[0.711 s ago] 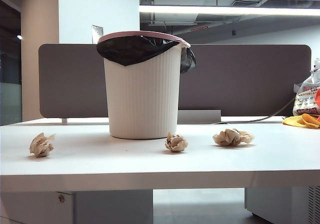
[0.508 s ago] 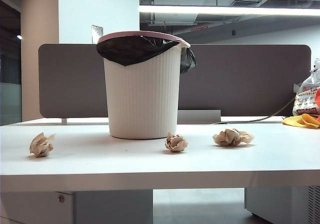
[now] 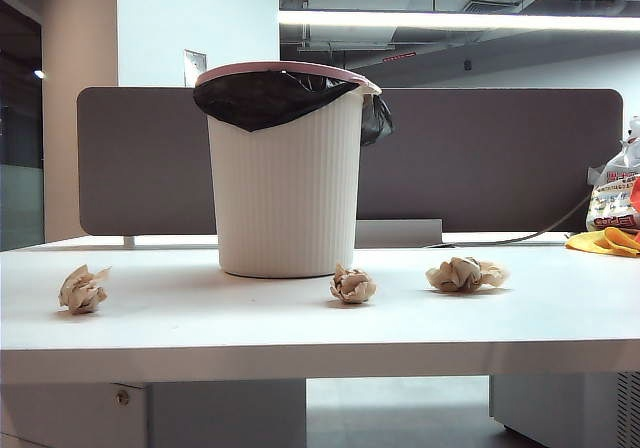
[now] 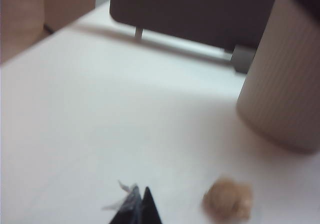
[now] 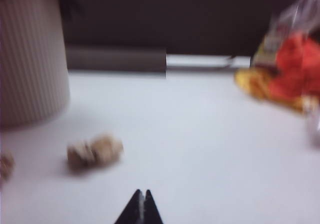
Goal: Pick up all the trash on the table and put it in the trash can.
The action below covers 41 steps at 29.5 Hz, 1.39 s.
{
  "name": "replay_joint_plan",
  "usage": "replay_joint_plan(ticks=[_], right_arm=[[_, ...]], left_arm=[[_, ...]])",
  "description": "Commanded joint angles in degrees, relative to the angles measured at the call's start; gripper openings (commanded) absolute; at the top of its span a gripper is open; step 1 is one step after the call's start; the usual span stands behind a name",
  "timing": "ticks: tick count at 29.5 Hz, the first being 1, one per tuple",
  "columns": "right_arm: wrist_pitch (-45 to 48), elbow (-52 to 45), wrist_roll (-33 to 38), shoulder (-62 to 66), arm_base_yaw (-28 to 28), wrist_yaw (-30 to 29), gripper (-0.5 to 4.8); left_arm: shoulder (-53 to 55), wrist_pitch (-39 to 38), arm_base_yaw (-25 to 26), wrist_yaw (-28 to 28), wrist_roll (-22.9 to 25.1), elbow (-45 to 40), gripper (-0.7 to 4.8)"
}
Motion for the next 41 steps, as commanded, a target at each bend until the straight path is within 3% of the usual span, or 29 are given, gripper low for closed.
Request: replay_joint_plan(ticks=[1,7,12,14,16,17,20,22,26,31,35,41], right_arm=[[-3.8,6.3,-1.5,0.7,0.0,0.1,-0.05],[-5.5,18.8,-1.4,8.1,0.1,-1.2,-0.05],[-5.6,30.2,-1.5,21.4,0.1,-8.8,-0.05],[-5.6,34.2,-1.4,26.5,0.1,-12.7,0.02],[-5.5,38.2,-1.4,31.7,0.1,-15.3,0.57],[-5.5,40.3,-1.4,34.3,0.1,-15.5,1.13],[-4.8,44.2,-1.6,40.2,0.0,-15.3,2.53],[-3.8,46.1,-2.8,44.3,0.0,-15.3,3.04],[-4.0,48.4,-4.5,51.8,0.1,-18.1,3.52],[-4.2,49.4,-6.5,60.8,2.0,-19.6,4.78],[-4.9,49.3,-11.0,66.8,4.0,-19.5,4.79],[-5.1,49.3,-19.4,75.8,7.0,-17.5,4.79]], left_arm=[[0.0,1.3,0.0,0.5,-0.4,4.4,-0.06],[0.0,-7.1,0.0,5.8,-0.3,12.1,-0.06],[0.5,-8.8,0.0,8.3,-0.4,17.0,-0.06],[1.6,-8.4,0.0,11.9,-0.3,19.0,-0.06],[4.1,-6.7,0.0,18.4,0.6,21.3,-0.06],[5.8,-6.5,0.0,21.2,1.3,23.1,-0.06],[10.8,-7.7,0.0,23.9,1.3,28.3,-0.06],[14.4,-9.2,0.0,24.5,1.4,32.3,-0.06],[22.0,-14.4,0.0,25.7,1.9,39.9,-0.06],[30.4,-19.7,-0.7,23.8,10.2,47.3,-0.06],[34.9,-20.0,-4.5,16.3,11.1,50.4,-0.06],[41.8,-21.2,-18.0,6.6,14.3,50.8,-0.06]])
